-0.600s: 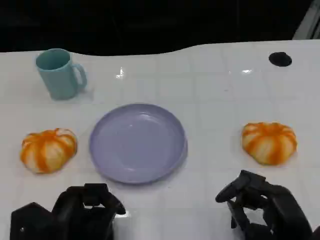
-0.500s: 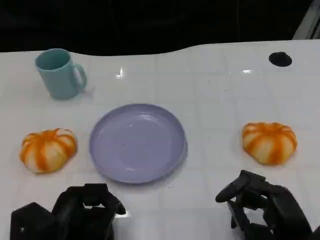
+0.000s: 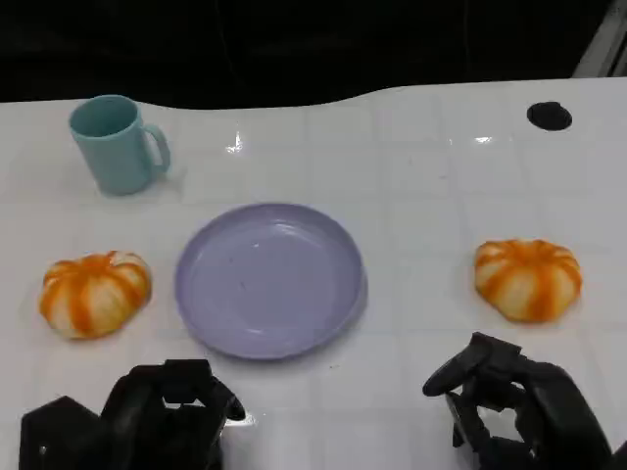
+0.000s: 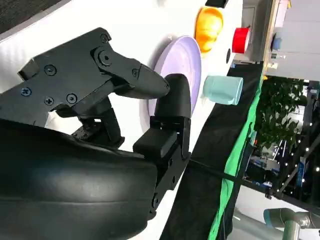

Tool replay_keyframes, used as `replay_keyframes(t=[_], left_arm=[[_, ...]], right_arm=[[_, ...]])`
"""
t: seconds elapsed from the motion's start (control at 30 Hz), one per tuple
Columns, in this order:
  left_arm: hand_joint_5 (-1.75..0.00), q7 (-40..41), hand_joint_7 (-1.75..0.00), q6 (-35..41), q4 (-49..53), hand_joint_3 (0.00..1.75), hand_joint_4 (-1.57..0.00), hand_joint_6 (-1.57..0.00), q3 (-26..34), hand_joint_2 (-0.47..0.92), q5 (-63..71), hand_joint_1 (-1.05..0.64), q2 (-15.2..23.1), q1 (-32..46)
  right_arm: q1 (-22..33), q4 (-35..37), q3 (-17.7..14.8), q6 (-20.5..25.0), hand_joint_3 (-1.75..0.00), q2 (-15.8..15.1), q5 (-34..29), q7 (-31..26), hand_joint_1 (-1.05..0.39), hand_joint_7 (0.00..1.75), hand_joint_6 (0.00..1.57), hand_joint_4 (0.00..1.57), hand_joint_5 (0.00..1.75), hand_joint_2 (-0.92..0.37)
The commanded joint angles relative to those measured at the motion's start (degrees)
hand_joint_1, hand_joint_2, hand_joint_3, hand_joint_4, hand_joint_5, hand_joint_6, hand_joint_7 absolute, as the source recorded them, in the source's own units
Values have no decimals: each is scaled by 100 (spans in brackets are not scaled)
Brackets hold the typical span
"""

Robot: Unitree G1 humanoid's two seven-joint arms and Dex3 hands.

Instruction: Grasp the bread from the table and place it into the plate.

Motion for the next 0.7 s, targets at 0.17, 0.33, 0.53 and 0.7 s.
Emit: replay_keyframes(t=[0.17, 0.33, 0.53, 0.7], left_arm=[[-124, 10, -83, -35, 49, 83, -157, -138, 33, 48, -2, -105, 39, -13], [-124, 23, -83, -12, 41, 85, -157, -139, 27, 47, 5, -105, 28, -20], [-125, 36, -83, -4, 29, 87, -157, -139, 16, 46, 28, -105, 28, -28], [-125, 18, -83, -17, 54, 87, -157, -139, 20, 45, 16, -105, 27, -42]], right_arm=[[-31, 15, -125, -96, -92, -25, 49, -57, -33, 98, 84, 80, 156, -62], [-65, -32, -196, -153, -69, 52, 114, -100, -34, 62, 87, 71, 146, -71], [-218, 19, -332, -364, -38, 35, -85, -273, -37, 66, 74, 62, 124, -82], [-414, 98, -432, -771, -21, -275, -930, -708, -43, 65, 60, 52, 108, -92]])
